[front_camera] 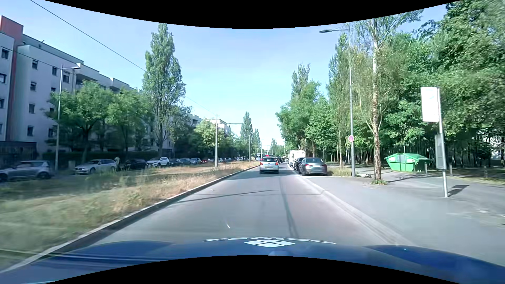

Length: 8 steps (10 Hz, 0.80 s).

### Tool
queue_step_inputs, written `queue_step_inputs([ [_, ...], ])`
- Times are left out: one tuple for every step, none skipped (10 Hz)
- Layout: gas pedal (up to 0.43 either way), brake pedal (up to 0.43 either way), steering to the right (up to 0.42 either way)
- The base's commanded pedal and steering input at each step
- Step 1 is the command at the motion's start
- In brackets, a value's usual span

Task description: Follow the waypoints while adhering to traffic rules and regulations

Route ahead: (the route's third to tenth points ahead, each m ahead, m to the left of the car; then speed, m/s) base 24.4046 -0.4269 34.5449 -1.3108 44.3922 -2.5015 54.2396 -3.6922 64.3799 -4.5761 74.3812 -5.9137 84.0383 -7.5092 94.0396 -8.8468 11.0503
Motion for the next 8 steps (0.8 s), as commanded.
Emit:
queue_step_inputs([
  [0.169, 0.0, 0.011],
  [0.169, 0.0, 0.011],
  [0.169, 0.0, 0.011],
  [0.169, 0.0, 0.011],
  [0.157, 0.0, 0.011],
  [0.157, 0.0, 0.011],
  [0.15, 0.0, 0.011],
  [0.15, 0.0, 0.011],
])
